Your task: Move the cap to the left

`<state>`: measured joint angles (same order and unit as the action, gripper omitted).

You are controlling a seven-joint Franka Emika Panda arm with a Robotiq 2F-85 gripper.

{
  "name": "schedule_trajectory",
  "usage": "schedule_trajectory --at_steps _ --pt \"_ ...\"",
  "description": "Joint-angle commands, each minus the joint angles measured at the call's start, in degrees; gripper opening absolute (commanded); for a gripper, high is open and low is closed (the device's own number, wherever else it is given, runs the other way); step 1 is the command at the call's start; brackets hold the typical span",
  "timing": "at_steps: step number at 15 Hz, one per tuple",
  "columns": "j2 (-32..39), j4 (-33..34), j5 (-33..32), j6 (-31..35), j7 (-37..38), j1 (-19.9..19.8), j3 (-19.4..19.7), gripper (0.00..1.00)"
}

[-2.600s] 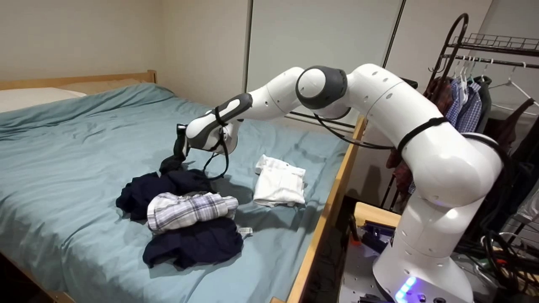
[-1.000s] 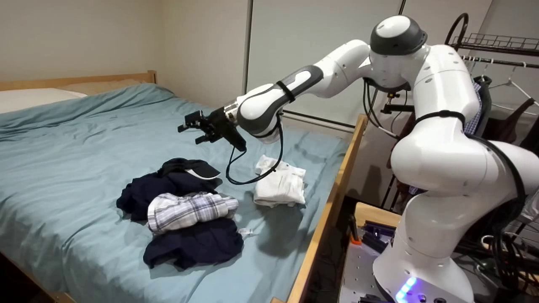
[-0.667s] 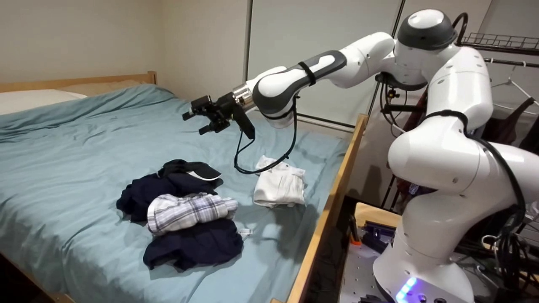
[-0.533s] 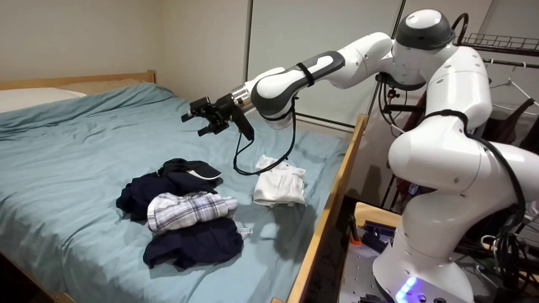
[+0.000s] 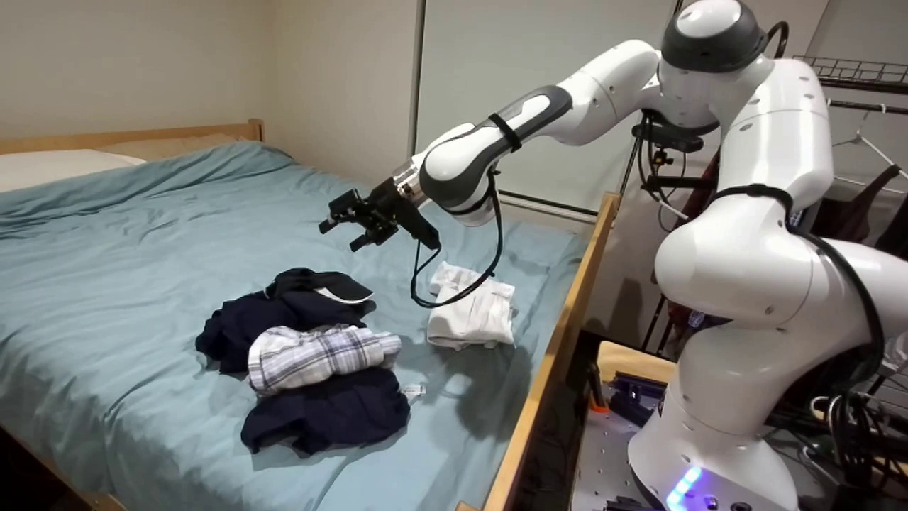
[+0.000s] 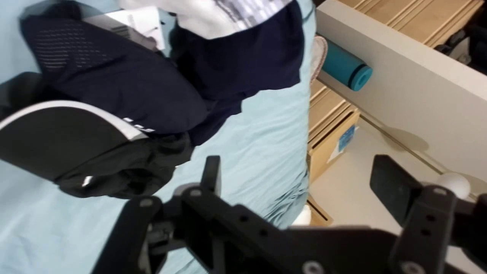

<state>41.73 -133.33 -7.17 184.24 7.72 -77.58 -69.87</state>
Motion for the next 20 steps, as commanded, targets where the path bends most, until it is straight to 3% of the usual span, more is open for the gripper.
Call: schedule_trajectory --at_steps 1,2,3,5,9,10,12,16,18,20 --pt "-13.46 -7.17 6.2 5.35 2.13 0.46 3.53 1.0" --pt "-16.32 -8.96 7.53 6.8 2.8 0.78 4.54 1.0" --pt "-19.24 -7.74 7.89 2.83 3.65 -4.03 0.88 1.0" --pt "-24.73 -10.32 9.23 3.33 5.33 -8.18 -1.54 1.0" --pt "-36.91 -11.64 12.53 1.99 11.63 -21.12 -12.65 1.0" --pt "-28.43 -10.29 9.61 3.9 7.1 -15.88 -7.22 1.0" --pt "-33.29 -10.51 10.5 2.61 9.69 -19.5 -10.66 1.0" --pt "-36.45 -11.29 11.29 2.36 11.07 -19.8 -11.45 1.0" --pt "-30.54 -7.16 8.78 -7.53 8.18 -21.53 -13.5 1.0" --pt "-29.15 -2.71 8.42 -16.94 6.4 -24.29 -16.68 1.0"
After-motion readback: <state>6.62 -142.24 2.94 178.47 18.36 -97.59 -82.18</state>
